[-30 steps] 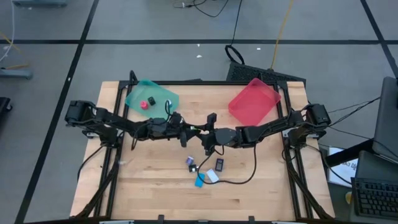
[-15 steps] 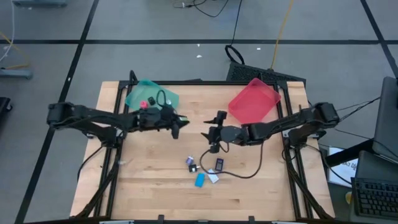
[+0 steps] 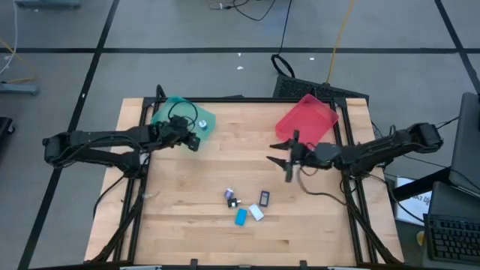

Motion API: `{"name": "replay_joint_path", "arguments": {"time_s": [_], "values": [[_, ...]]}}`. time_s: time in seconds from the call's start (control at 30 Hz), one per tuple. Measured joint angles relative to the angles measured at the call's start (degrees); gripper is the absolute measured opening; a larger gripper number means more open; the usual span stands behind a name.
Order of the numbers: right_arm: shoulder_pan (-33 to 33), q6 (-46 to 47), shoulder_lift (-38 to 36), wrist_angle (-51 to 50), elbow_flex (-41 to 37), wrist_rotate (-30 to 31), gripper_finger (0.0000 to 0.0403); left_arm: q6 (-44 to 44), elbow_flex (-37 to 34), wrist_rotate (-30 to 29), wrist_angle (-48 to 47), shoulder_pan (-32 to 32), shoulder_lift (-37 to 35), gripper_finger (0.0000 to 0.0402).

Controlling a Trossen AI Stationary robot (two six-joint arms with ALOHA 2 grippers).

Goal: Pick & Place Office items
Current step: Put the green charger adapter into the blue bin

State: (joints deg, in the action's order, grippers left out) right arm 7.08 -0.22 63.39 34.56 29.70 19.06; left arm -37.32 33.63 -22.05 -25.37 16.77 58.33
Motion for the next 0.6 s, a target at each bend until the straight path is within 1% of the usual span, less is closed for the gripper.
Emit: {"name": "replay_joint_path", "arguments": {"time_s": [0.13, 0.3, 0.47, 0.6], "values": [[0.0, -0.3, -3.1, 5.9, -4.4, -1.2, 0.0177, 0.2, 0.0, 4.2, -0.1, 4.9, 3.2, 0.0136], [0.0, -0.4, -4.3, 5.9, -5.5, -1.2, 0.0170, 1.3, 0.0, 9.8, 0.2, 10.9, 8.8, 0.0137], [0.0, -0.9, -4.3, 5.7, -5.5, -1.2, 0.0169, 2.3, 0.0, 10.5, 1.0, 15.1, 14.3, 0.0137], [0.0, -0.9, -4.3, 5.7, -5.5, -1.2, 0.0169, 2.3, 0.0, 12.0, 2.8, 16.9, 17.0, 0.0138]]}}
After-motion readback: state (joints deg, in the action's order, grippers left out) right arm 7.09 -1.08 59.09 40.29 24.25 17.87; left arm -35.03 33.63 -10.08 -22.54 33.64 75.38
